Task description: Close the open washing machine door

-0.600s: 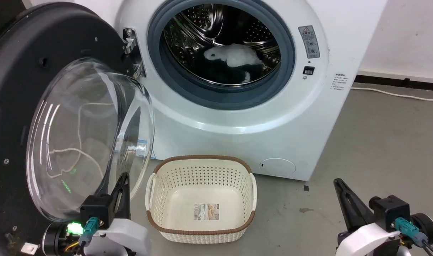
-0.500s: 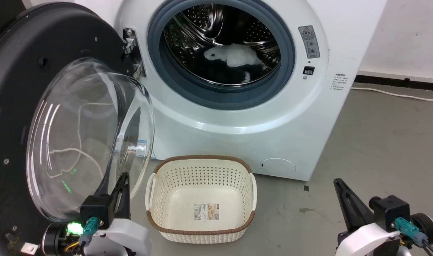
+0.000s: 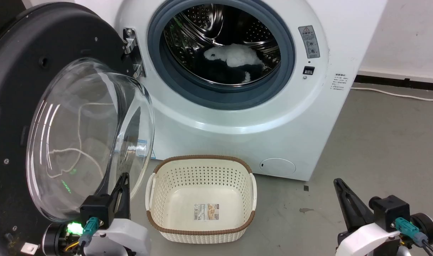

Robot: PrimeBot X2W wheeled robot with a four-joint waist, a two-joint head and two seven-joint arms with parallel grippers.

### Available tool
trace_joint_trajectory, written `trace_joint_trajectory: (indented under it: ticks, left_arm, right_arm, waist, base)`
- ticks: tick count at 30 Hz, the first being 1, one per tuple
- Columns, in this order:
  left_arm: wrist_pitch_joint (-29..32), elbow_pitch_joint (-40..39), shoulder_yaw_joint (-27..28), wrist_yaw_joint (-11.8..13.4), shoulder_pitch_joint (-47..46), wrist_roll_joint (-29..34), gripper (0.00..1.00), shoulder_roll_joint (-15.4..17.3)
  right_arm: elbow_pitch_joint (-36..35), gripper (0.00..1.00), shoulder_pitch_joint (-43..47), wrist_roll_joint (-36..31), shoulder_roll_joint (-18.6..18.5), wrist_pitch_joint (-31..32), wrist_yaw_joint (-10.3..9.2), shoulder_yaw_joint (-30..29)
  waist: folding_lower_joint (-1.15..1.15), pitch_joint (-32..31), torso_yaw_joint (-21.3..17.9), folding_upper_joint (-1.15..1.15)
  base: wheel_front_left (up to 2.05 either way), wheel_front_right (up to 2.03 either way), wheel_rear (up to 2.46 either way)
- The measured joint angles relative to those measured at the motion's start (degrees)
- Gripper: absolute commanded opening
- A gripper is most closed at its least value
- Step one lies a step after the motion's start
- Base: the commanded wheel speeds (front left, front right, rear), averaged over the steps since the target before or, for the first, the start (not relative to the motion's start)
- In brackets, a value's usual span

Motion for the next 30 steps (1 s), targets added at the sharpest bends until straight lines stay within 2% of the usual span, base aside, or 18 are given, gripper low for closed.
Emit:
trace_joint_trajectory:
  ticks: [30]
  left_arm:
    - [0.0,0.0,0.0,0.0,0.0,0.0,0.0,0.0]
  right_arm:
    - [0.0,0.0,0.0,0.0,0.0,0.0,0.0,0.0]
  waist:
    - [0.0,0.0,0.0,0.0]
  base:
    - [0.0,0.0,0.0]
